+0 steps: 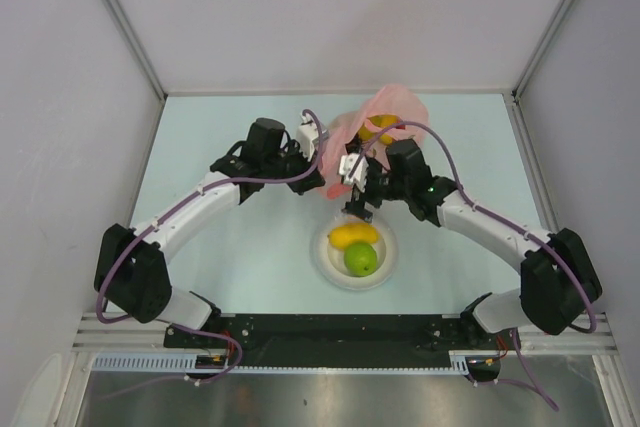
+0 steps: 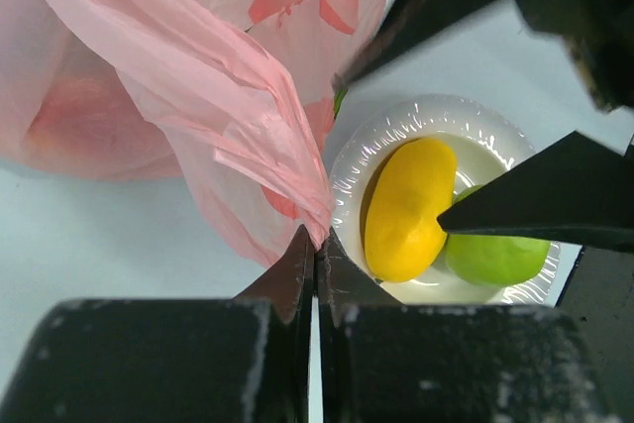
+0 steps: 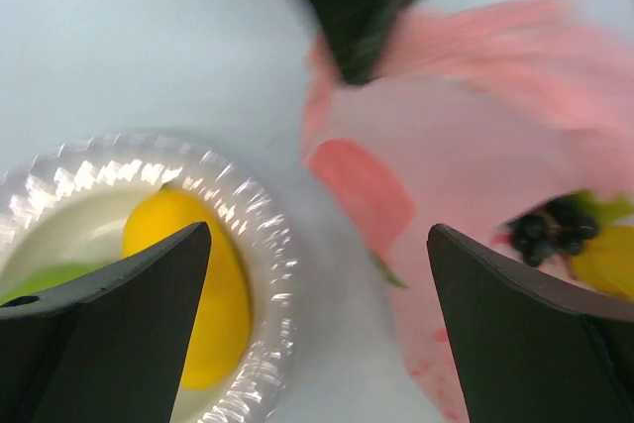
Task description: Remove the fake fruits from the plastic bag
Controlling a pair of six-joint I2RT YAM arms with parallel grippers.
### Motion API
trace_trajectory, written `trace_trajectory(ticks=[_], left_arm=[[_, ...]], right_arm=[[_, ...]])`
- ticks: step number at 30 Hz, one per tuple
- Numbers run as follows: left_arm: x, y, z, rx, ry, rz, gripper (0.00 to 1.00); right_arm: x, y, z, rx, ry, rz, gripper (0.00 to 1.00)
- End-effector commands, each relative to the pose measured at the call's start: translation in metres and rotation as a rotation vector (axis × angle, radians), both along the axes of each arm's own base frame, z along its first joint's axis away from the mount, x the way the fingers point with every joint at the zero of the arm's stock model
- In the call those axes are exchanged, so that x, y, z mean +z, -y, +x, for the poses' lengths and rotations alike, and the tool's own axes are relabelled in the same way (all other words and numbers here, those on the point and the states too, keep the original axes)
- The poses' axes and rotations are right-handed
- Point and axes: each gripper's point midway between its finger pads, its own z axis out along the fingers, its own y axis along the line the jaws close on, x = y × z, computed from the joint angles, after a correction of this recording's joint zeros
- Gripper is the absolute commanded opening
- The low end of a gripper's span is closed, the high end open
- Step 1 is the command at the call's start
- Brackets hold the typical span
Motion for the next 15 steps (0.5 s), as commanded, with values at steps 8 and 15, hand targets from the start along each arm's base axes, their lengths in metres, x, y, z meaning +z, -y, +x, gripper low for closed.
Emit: trace_trajectory(ticks=[8, 15], left_arm=[[0.031, 0.006, 0.006, -0.017, 0.077, -0.036, 0.0], [0.051, 0.006, 0.005, -0.017, 0.122, -0.064, 0.0]], right_arm=[[0.148, 0.047, 0.123, -0.628, 0.14, 0.431, 0.9], [0.088, 0.055, 0.171, -0.765, 0.045, 0.296, 0.56]])
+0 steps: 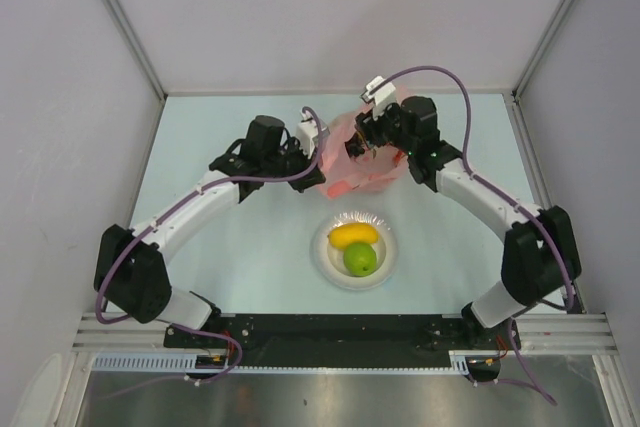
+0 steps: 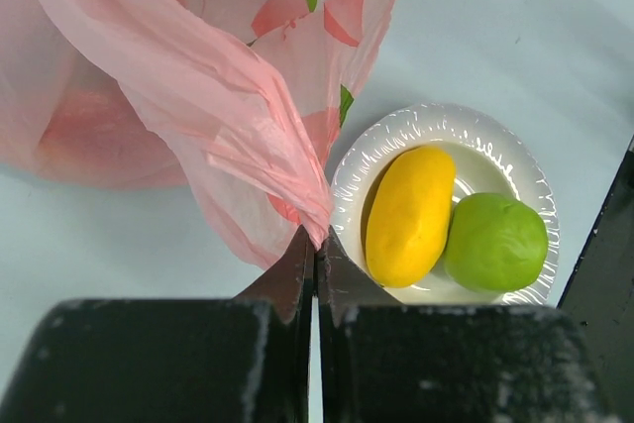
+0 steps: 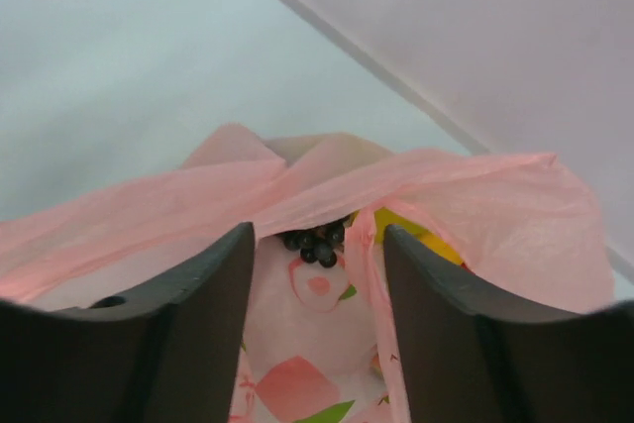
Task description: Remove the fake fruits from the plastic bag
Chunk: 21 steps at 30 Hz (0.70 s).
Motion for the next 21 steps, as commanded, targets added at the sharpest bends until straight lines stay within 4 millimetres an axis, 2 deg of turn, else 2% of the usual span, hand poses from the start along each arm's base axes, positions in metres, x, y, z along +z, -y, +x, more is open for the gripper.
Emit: trace_trajectory(ticks=[1, 4, 6, 7, 9, 11, 13, 15, 17, 18, 21], left_arm=[[0.048, 0.005, 0.002, -0.014, 0.112, -0.067, 0.0], [0.059, 0.006, 0.001, -0.009, 0.119, -0.089, 0.0], [0.063, 0.005, 0.001, -0.003, 0.124, -0.097, 0.0], [0.064, 0.006, 0.0, -0.001, 0.124, -0.099, 0.0], [0.067, 0.006, -0.001, -0.002, 0.125, -0.106, 0.0], [0.07, 0.007, -0.002, -0.006, 0.122, -0.117, 0.0], [0.077, 0.007, -0.004, -0.011, 0.129, -0.129, 0.0], [0.092, 0.008, -0.007, -0.042, 0.16, -0.14, 0.0], [0.105, 0.008, -0.009, -0.067, 0.206, -0.147, 0.0], [0.117, 0.009, -0.01, -0.078, 0.229, -0.156, 0.0], [0.128, 0.009, -0.013, -0.112, 0.266, -0.153, 0.0]], right_arm=[[-0.032, 0.013, 0.033, -0.139, -0.1, 0.003, 0.54], [-0.031, 0.023, 0.047, -0.188, -0.139, 0.061, 0.48], [-0.029, 0.027, 0.047, -0.201, -0.153, 0.07, 0.47], [-0.021, 0.028, 0.044, -0.202, -0.142, 0.076, 0.48], [-0.017, 0.023, 0.04, -0.176, -0.12, 0.049, 0.58], [-0.024, 0.016, 0.034, -0.163, -0.119, -0.009, 0.69], [-0.043, 0.017, 0.036, -0.184, -0.135, -0.075, 0.73], [-0.053, 0.02, 0.038, -0.211, -0.155, -0.088, 0.68], [-0.06, 0.018, 0.038, -0.209, -0.186, -0.064, 0.55], [-0.06, 0.012, 0.036, -0.183, -0.194, -0.052, 0.52], [-0.074, 0.006, 0.041, -0.173, -0.219, -0.065, 0.47]])
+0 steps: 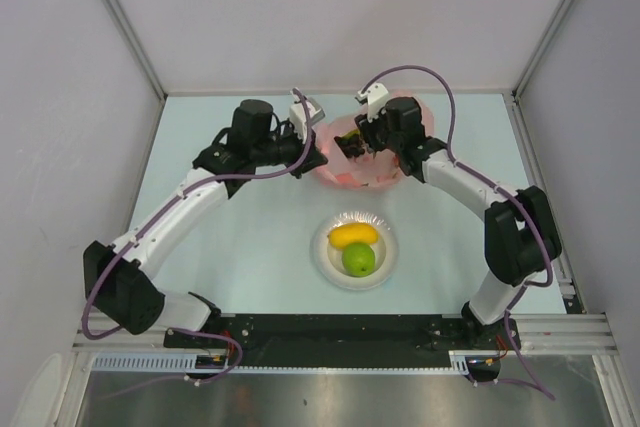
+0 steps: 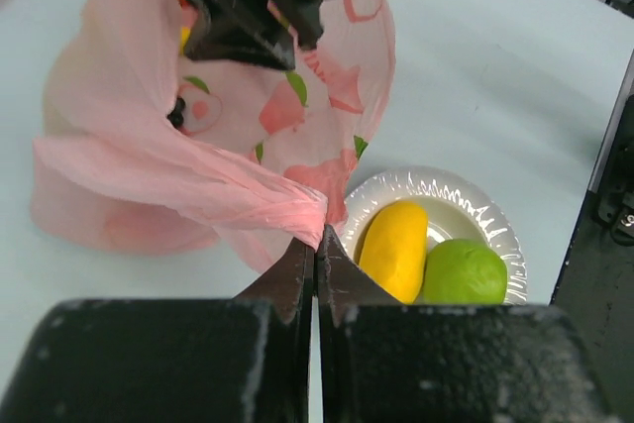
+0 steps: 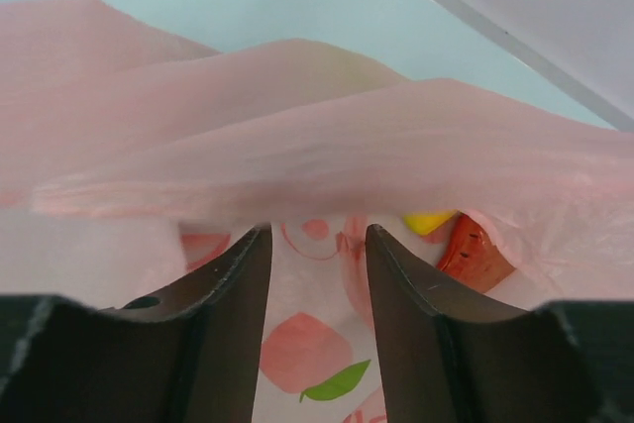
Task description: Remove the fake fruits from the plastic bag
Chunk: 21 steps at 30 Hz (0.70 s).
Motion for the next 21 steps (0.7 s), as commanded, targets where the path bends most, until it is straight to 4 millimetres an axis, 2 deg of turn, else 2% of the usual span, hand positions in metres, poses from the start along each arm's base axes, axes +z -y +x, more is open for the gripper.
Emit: trace_trajectory(ticks=[1, 3, 7, 9, 10, 12, 14, 16, 19, 21], left_arm=[[0.061, 0.003, -0.012, -0.09, 0.165, -0.057, 0.0], [0.06, 0.002, -0.016, -0.104, 0.169, -0.046, 0.0], [0.053, -0.006, -0.019, -0.099, 0.19, -0.009, 0.0], [0.038, -0.01, -0.02, -0.09, 0.177, 0.017, 0.0], [0.034, -0.011, -0.019, -0.084, 0.175, 0.027, 0.0], [0.025, -0.015, -0.018, -0.073, 0.175, 0.05, 0.0], [0.02, -0.018, -0.017, -0.065, 0.182, 0.068, 0.0], [0.017, -0.018, -0.015, -0.061, 0.191, 0.074, 0.0], [0.011, -0.018, -0.01, -0.052, 0.182, 0.08, 0.0], [0.008, -0.016, -0.007, -0.048, 0.175, 0.086, 0.0]], right_arm=[[-0.003, -0.004, 0.018, -0.025, 0.0, 0.011, 0.45], [-0.019, 0.002, 0.032, -0.077, -0.017, -0.005, 0.41], [-0.035, 0.019, 0.062, -0.155, -0.019, -0.017, 0.39], [-0.032, 0.032, 0.08, -0.224, 0.047, -0.069, 0.4], [-0.024, 0.037, 0.085, -0.256, 0.08, -0.077, 0.45], [0.001, 0.054, 0.096, -0.356, 0.179, -0.095, 0.45], [0.028, 0.069, 0.096, -0.422, 0.266, -0.119, 0.44], [0.059, 0.075, 0.094, -0.427, 0.352, -0.139, 0.45], [0.085, 0.084, 0.09, -0.438, 0.402, -0.15, 0.49], [0.088, 0.084, 0.082, -0.411, 0.381, -0.162, 0.51]])
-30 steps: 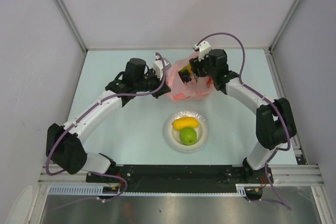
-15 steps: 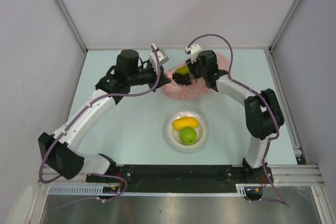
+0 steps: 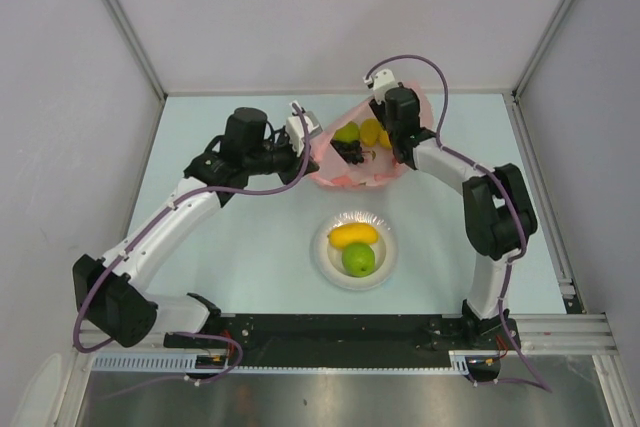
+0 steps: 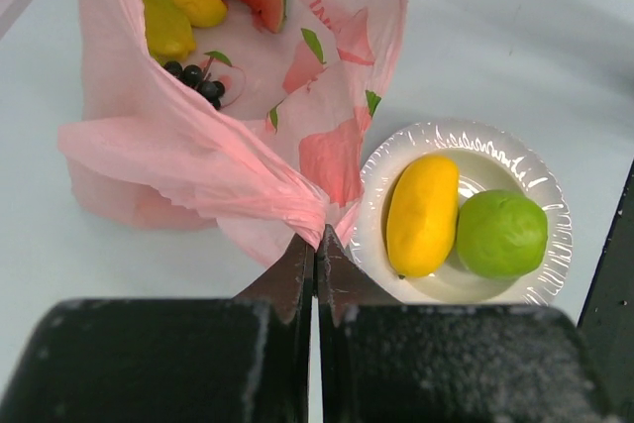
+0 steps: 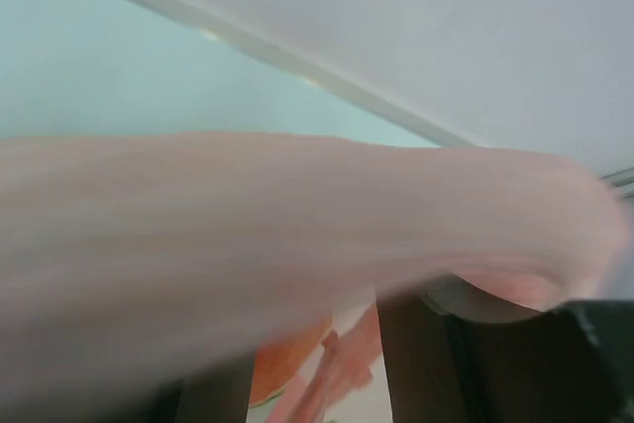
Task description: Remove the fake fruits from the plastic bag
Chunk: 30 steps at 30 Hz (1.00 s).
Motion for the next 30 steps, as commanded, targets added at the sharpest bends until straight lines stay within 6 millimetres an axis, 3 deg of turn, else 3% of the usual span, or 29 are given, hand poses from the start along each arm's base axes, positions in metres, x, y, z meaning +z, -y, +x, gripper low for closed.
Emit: trace_trajectory(ticks=[1, 8, 13, 16, 20, 21, 23, 24, 25, 30], left_arm=[[0.01, 0.003, 0.007, 0.0, 0.062, -0.008, 0.0], [0.016, 0.009, 0.017, 0.012, 0.053, -0.025, 0.0], [0.017, 0.012, 0.02, 0.012, 0.044, -0.033, 0.0], [0.019, 0.012, 0.02, 0.015, 0.043, -0.038, 0.0], [0.02, 0.011, 0.019, 0.015, 0.046, -0.034, 0.0], [0.019, 0.011, 0.018, 0.015, 0.044, -0.032, 0.0], [0.02, 0.009, 0.018, 0.019, 0.049, -0.028, 0.0], [0.02, 0.009, 0.017, 0.02, 0.051, -0.027, 0.0], [0.018, 0.008, 0.017, 0.023, 0.048, -0.019, 0.0], [0.013, 0.004, 0.017, 0.03, 0.046, -0.004, 0.0]], right_arm=[[0.097, 0.009, -0.007, -0.008, 0.188, 0.023, 0.53], [0.095, -0.032, -0.069, 0.276, -0.023, 0.043, 0.73], [0.086, -0.077, -0.107, 0.536, -0.131, 0.125, 0.38], [0.055, -0.095, -0.112, 0.591, -0.229, 0.129, 0.19], [0.016, -0.098, -0.087, 0.503, -0.334, 0.17, 0.18], [-0.01, -0.093, -0.075, 0.445, -0.379, 0.158, 0.18], [-0.009, -0.082, -0.046, 0.36, -0.374, 0.164, 0.17], [-0.028, -0.072, -0.032, 0.287, -0.395, 0.154, 0.17], [-0.021, -0.063, -0.016, 0.254, -0.364, 0.162, 0.17], [-0.039, -0.027, 0.02, 0.115, -0.335, 0.125, 0.23]])
